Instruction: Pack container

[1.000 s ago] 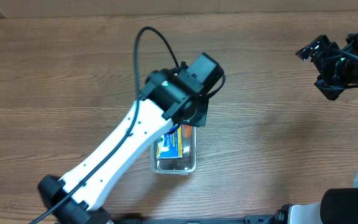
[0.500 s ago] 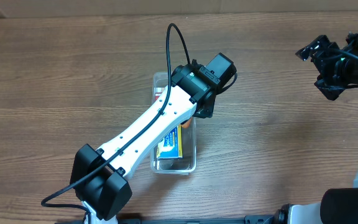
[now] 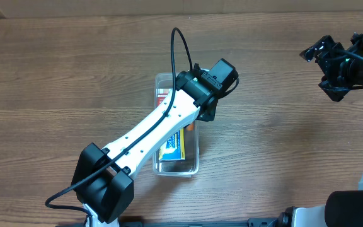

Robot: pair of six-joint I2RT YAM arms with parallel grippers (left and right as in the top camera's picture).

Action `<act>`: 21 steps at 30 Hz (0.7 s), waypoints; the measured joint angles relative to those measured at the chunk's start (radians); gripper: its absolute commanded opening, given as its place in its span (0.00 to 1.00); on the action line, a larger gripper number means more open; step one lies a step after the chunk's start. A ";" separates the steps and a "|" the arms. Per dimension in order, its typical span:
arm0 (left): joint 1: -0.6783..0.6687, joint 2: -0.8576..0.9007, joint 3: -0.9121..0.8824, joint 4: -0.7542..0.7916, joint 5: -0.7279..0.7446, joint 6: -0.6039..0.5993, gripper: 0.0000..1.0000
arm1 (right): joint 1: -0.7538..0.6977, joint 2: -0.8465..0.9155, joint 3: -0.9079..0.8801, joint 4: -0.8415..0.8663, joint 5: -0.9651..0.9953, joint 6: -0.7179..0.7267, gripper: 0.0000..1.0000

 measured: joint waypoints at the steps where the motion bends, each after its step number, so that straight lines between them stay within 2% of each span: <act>1: 0.000 0.000 -0.007 0.005 -0.006 -0.006 0.58 | 0.000 0.000 0.000 0.000 0.000 0.000 1.00; 6: 0.004 0.000 -0.008 0.012 -0.007 -0.004 0.67 | 0.000 0.000 0.000 0.000 0.000 0.000 1.00; 8: 0.015 -0.003 -0.008 -0.014 0.000 -0.004 0.81 | 0.000 0.000 0.000 0.000 0.000 0.000 1.00; 9: 0.024 -0.011 -0.006 -0.021 0.003 -0.006 0.84 | 0.000 0.000 0.000 0.000 0.000 0.000 1.00; 13: 0.062 -0.125 0.023 -0.015 0.008 -0.001 0.89 | 0.000 0.000 0.000 0.000 0.000 0.000 1.00; 21: 0.142 -0.323 0.054 -0.080 0.023 0.009 0.86 | 0.000 0.000 0.000 0.000 0.000 0.000 1.00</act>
